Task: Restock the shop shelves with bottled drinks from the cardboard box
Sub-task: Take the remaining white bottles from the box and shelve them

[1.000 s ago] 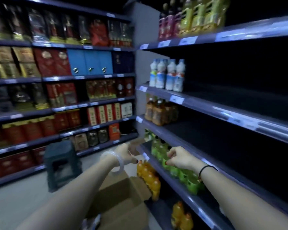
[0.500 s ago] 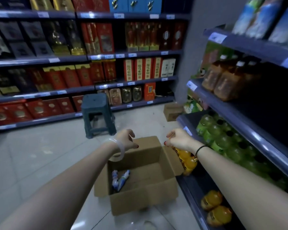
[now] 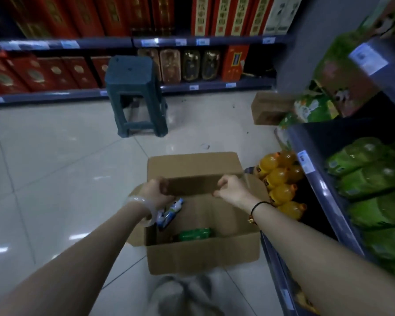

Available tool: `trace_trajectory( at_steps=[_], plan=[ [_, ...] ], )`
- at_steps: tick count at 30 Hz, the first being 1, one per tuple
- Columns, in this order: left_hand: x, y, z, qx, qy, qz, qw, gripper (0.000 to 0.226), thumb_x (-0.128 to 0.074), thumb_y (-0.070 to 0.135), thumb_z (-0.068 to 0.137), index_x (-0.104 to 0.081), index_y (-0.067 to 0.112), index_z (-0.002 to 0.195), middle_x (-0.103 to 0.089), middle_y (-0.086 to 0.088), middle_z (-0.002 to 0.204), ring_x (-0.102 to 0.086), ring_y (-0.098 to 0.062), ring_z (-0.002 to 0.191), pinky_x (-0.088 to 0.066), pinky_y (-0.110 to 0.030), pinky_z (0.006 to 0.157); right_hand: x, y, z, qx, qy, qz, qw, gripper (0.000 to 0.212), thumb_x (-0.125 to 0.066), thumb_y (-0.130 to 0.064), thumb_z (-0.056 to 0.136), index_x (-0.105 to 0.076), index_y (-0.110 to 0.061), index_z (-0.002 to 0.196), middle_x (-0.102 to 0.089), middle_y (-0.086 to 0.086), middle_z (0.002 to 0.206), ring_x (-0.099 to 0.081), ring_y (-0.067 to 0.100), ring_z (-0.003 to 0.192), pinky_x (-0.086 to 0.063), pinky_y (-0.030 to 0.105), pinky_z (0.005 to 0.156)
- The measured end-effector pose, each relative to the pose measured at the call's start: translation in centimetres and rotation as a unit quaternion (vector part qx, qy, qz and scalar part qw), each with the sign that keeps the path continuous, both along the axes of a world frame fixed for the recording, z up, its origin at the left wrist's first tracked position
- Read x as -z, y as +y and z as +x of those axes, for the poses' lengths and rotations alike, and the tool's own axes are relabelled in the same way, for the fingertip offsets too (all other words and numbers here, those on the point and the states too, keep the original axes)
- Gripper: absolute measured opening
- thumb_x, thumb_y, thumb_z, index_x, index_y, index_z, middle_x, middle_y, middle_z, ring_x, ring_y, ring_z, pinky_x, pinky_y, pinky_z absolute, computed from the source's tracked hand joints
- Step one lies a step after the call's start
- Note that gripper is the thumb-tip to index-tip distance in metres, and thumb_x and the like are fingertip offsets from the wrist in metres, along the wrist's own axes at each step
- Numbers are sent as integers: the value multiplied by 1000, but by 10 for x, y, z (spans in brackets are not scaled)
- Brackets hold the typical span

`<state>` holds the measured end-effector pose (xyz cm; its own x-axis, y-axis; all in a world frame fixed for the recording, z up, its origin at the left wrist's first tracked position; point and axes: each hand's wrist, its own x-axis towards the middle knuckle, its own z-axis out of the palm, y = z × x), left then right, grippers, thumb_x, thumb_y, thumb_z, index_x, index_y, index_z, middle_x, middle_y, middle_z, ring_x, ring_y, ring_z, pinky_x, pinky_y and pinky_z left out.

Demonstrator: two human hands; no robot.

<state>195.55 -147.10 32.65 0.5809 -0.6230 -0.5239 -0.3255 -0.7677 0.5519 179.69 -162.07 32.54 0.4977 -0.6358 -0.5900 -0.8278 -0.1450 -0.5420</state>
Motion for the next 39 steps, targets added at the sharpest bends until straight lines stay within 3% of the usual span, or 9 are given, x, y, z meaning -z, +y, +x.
trace_trajectory(
  at_steps=[4, 7, 11, 19, 22, 24, 31, 35, 39],
  plan=[
    [84, 4, 22, -28, 48, 25, 998, 34, -73, 18, 77, -58, 15, 107, -61, 1, 88, -60, -19, 88, -52, -32, 76, 82, 3, 28, 5, 14, 26, 1000, 27, -72, -26, 80, -55, -19, 101, -60, 2, 106, -57, 22, 106, -48, 37, 95],
    [156, 7, 35, -57, 89, 28, 994, 38, -73, 16, 77, -56, 17, 110, -62, -10, 110, -60, -26, 103, -52, -43, 91, 148, 11, 49, 16, 13, 43, 999, 25, -70, -26, 83, -55, -18, 101, -56, -3, 90, -57, 19, 96, -49, 33, 85],
    [252, 15, 46, -73, 137, 48, 987, 52, -75, 24, 74, -53, 17, 120, -60, -5, 117, -59, -22, 106, -51, -43, 94, 242, 23, 69, 32, 11, 61, 998, 33, -68, -28, 84, -55, -16, 112, -57, 0, 98, -57, 19, 96, -47, 31, 81],
    [412, -2, 60, -115, 107, 84, 984, 61, -74, 18, 76, -48, 15, 131, -52, -8, 131, -52, -24, 120, -44, -32, 95, 414, 17, 95, -59, 20, 38, 997, 37, -65, -27, 85, -53, -20, 120, -53, -7, 103, -55, 14, 102, -49, 33, 89],
    [461, -12, 64, -114, 66, 82, 988, 74, -74, 15, 76, -37, 12, 141, -44, -9, 143, -44, -23, 130, -37, -30, 106, 464, 6, 109, -107, 16, 21, 994, 37, -66, -27, 84, -54, -21, 118, -56, -6, 105, -57, 17, 106, -50, 36, 91],
    [485, -19, 65, -101, 49, 73, 991, 80, -70, 16, 80, -26, 12, 147, -32, -8, 151, -33, -22, 139, -29, -31, 114, 492, 2, 120, -132, 4, 14, 991, 36, -68, -28, 82, -55, -22, 115, -61, -3, 109, -59, 18, 104, -52, 39, 91],
    [546, -17, 63, -154, -4, 69, 986, 88, -76, 10, 73, -28, 16, 146, -35, -8, 149, -37, -23, 136, -33, -36, 113, 550, 2, 146, -166, -47, 14, 985, 40, -67, -24, 84, -51, -22, 121, -57, -1, 114, -59, 17, 105, -54, 39, 90],
    [554, -20, 65, -93, 2, 98, 991, 69, -69, 8, 78, -37, 9, 139, -47, -14, 140, -47, -26, 127, -39, -30, 104, 569, 6, 149, -163, -50, 28, 985, 39, -68, -25, 84, -51, -26, 119, -56, -2, 114, -59, 15, 103, -55, 38, 89],
    [551, -20, 63, -68, -63, 151, 984, 85, -70, 14, 79, -19, 17, 147, -27, -9, 151, -36, -24, 135, -35, -33, 109, 581, 11, 146, -162, -58, 20, 985, 38, -69, -25, 83, -52, -23, 117, -58, -1, 113, -59, 16, 102, -53, 37, 91]
  ],
)
